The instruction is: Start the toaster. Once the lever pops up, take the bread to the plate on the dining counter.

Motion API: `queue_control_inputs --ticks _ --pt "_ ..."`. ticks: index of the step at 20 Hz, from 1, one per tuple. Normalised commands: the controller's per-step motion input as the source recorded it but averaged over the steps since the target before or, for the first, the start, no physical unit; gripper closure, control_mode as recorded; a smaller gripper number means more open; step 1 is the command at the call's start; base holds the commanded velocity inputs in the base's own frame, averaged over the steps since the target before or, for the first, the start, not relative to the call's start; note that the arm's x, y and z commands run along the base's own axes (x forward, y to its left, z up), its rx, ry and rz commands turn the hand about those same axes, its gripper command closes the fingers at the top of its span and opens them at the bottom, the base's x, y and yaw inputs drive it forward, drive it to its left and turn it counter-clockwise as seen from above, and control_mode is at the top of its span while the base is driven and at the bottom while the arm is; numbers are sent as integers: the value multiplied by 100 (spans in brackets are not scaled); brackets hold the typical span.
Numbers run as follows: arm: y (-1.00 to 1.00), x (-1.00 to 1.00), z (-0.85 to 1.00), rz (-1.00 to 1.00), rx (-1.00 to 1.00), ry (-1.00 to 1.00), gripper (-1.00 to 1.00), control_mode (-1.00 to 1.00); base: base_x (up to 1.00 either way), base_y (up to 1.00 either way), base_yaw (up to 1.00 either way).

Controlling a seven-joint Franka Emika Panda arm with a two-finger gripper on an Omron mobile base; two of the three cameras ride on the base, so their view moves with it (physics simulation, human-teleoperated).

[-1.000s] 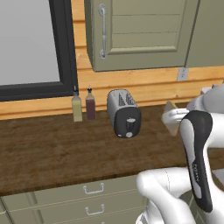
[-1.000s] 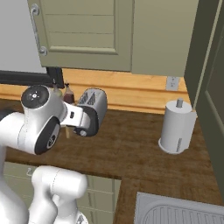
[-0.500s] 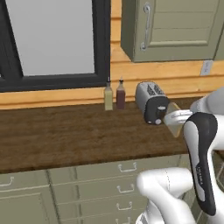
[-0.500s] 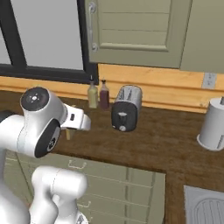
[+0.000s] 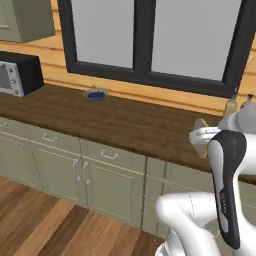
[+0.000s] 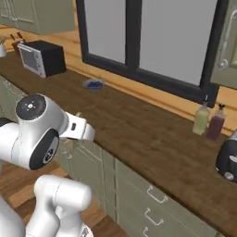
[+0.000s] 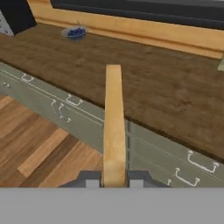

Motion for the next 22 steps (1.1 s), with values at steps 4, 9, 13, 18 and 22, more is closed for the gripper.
queue_control_inputs --ticks 4,9,13,18,22 --pt "0 0 0 0 0 0 100 100 0 25 100" --pt "0 0 0 0 0 0 100 100 0 16 100" --pt "0 0 0 0 0 0 100 100 0 18 100" --pt "0 0 0 0 0 0 100 100 0 30 96" --pt "0 0 0 0 0 0 100 100 -2 30 94"
